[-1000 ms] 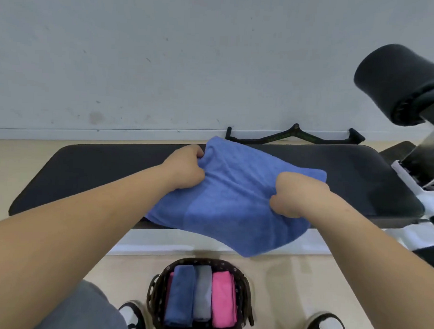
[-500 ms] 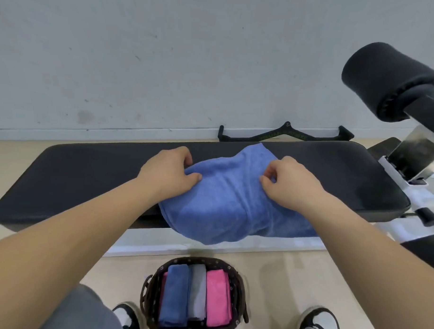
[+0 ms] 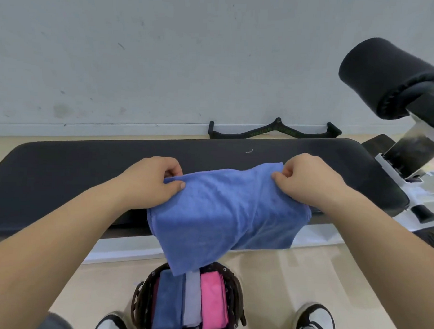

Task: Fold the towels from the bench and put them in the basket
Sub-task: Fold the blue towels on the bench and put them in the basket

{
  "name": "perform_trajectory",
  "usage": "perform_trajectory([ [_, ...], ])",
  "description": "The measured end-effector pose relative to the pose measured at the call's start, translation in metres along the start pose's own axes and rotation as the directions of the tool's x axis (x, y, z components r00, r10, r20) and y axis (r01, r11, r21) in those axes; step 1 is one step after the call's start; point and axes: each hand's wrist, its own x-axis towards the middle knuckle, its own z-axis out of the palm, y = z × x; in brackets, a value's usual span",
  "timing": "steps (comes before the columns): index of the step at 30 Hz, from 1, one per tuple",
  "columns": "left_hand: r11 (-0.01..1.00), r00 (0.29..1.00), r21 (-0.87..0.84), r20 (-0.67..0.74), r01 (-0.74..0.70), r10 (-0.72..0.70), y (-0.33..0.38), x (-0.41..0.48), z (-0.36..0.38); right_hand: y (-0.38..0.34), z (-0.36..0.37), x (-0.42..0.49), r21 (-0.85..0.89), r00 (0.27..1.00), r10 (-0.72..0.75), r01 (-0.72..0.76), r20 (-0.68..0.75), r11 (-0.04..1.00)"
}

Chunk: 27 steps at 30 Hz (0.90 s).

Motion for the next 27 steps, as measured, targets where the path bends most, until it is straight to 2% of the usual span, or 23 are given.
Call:
perform_trajectory([
  [2, 1.000, 0.999, 0.007, 0.031, -0.022, 0.022, -0.003, 0.000, -0.002, -0.003, 0.006, 0.006, 0.077, 0.997, -0.065, 0.068, -0.036, 0.995],
  [4, 0.999, 0.998, 0.007, 0.044, -0.046, 0.045, -0.005, -0.002, -0.005, -0.007, 0.012, 0.012, 0.051, 0.994, -0.105, 0.104, 0.019, 0.993],
  [8, 0.997, 0.997, 0.019, 0.045, -0.068, 0.067, -0.009, -0.007, -0.006, -0.004, 0.015, 0.023, 0.042, 0.996, -0.070, 0.068, 0.050, 0.997],
  [11, 0.996, 0.997, 0.055, 0.025, -0.071, 0.069, -0.009, -0.008, -0.004, 0.000, 0.012, 0.023, 0.114, 0.997, -0.075, 0.076, -0.012, 0.991],
  [17, 0.991, 0.997, 0.110, 0.009, -0.074, 0.074, -0.005, -0.008, -0.002, -0.002, 0.012, 0.017, 0.140, 0.984, -0.133, 0.149, -0.118, 0.979],
  [22, 0.991, 0.998, 0.116, 0.010, -0.060, 0.059, -0.004, -0.010, -0.004, -0.002, 0.017, 0.022, 0.062, 0.981, -0.130, 0.140, -0.143, 0.988],
  [25, 0.992, 0.998, 0.115, 0.001, -0.055, 0.056, -0.002, -0.013, -0.004, -0.002, 0.018, 0.023, 0.018, 0.955, -0.134, 0.144, -0.266, 0.989],
  [27, 0.992, 0.999, 0.117, -0.001, -0.050, 0.051, -0.002, -0.013, -0.005, -0.005, 0.017, 0.019, 0.035, 0.930, -0.176, 0.198, -0.322, 0.980],
])
